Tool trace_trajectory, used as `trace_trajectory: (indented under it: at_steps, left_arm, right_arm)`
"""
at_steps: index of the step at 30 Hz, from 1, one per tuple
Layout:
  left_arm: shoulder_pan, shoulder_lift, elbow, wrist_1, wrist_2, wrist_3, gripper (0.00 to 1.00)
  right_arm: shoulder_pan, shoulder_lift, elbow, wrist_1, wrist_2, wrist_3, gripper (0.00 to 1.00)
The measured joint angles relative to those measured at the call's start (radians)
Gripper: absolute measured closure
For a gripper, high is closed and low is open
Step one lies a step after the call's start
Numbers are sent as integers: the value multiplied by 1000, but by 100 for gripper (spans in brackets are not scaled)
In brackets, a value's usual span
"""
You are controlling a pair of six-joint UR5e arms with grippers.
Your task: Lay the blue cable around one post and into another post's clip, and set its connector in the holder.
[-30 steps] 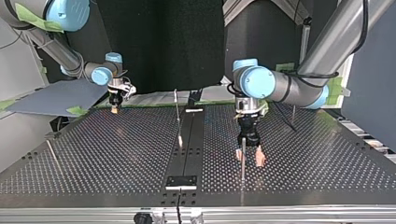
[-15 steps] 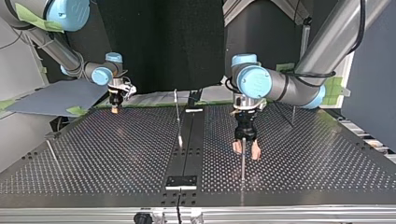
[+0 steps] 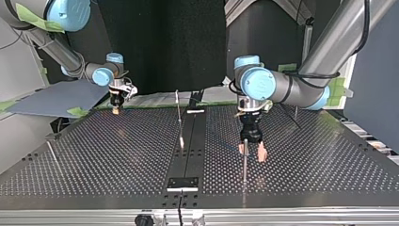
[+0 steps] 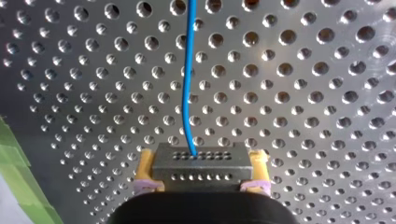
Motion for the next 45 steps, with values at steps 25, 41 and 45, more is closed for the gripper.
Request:
trace_trajectory:
  at_steps: [25,41,45]
  left_arm:
    - [15,-39,0,13,9,28,0]
    - [17,-39,0,14,9,42,0]
    - [16,-39,0,15,11,47,0]
  right_arm:
    - [11,-92,32,71,-36,-16,100]
    - [15,-242,98,185,2,107,100]
    - [15,-280,98,223,15,83,100]
